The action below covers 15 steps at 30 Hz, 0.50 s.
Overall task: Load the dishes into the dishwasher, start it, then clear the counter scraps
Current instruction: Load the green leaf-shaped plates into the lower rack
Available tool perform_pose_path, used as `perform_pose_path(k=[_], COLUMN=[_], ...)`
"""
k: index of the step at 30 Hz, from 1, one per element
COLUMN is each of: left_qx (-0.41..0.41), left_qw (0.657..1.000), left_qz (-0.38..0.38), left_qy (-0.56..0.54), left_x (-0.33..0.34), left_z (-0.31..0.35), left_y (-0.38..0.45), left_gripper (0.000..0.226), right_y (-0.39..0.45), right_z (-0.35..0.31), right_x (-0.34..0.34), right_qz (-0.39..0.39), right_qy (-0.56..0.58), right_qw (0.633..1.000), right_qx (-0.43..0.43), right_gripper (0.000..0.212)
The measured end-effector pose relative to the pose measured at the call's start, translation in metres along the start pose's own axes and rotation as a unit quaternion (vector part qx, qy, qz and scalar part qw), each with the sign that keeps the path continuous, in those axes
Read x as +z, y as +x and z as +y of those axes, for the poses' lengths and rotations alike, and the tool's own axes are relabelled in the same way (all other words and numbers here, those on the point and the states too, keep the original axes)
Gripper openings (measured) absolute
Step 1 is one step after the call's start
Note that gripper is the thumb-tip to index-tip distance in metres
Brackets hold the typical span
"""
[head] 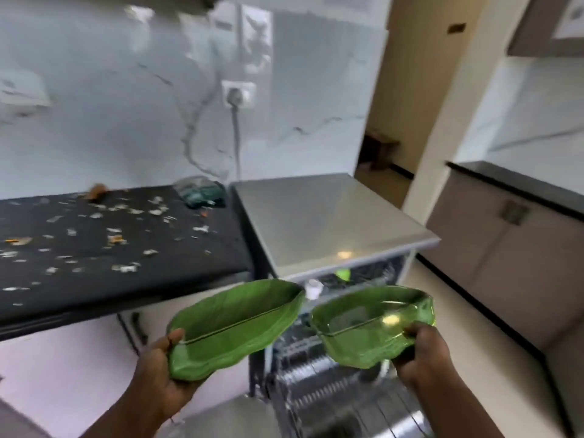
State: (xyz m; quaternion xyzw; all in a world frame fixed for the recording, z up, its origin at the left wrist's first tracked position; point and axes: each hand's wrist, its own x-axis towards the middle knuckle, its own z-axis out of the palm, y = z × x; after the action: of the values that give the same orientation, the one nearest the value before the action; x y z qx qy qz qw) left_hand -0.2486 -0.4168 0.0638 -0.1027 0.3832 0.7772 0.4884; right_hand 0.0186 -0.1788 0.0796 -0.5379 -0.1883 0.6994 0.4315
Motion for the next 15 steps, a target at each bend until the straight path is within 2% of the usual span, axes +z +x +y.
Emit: perform_pose_path(k=[2,3,7,10,13,15], left_qx=[-0.048,-0.067,-0.119,-0.129,-0.132,-0.145], left_qw=[0.998,0.996,0.983,0.976,0.967,0.956], left_qz=[0.014,0.026,0.058,0.077,0.109,0.141], left_qy=[0.034,0.049,0.125,0.16,0.188,0.212], left_x=[0.013,0.013,0.017,0.02,0.014,0.009], left_z=[-0.046,-0.066,-0.142,-0.175,-0.202,-0.218], left_y=[0.009,0.015,0.03,0.043,0.06,0.077], left_gripper=[0.043,0.04,0.032,0.028,0.025,0.029], right_y=[0.01,0.015,0.039,0.057,0.076,0.096], right_z=[-0.013,-0.014,-0.007,-0.005,-0.008,-0.004], right_x=[-0.053,-0.074,-0.147,-0.175,-0.189,-0.2], right_qz=[0.06,0.091,0.211,0.237,0.248,0.27], right_qy=[0.008,0.018,0.027,0.001,-0.043,-0.095], right_qw=[0.998,0.996,0.977,0.971,0.967,0.958], right_qx=[-0.003,0.004,0.024,0.025,0.033,0.03], right_gripper=[0.027,0.026,0.022,0.016,0.021,0.01])
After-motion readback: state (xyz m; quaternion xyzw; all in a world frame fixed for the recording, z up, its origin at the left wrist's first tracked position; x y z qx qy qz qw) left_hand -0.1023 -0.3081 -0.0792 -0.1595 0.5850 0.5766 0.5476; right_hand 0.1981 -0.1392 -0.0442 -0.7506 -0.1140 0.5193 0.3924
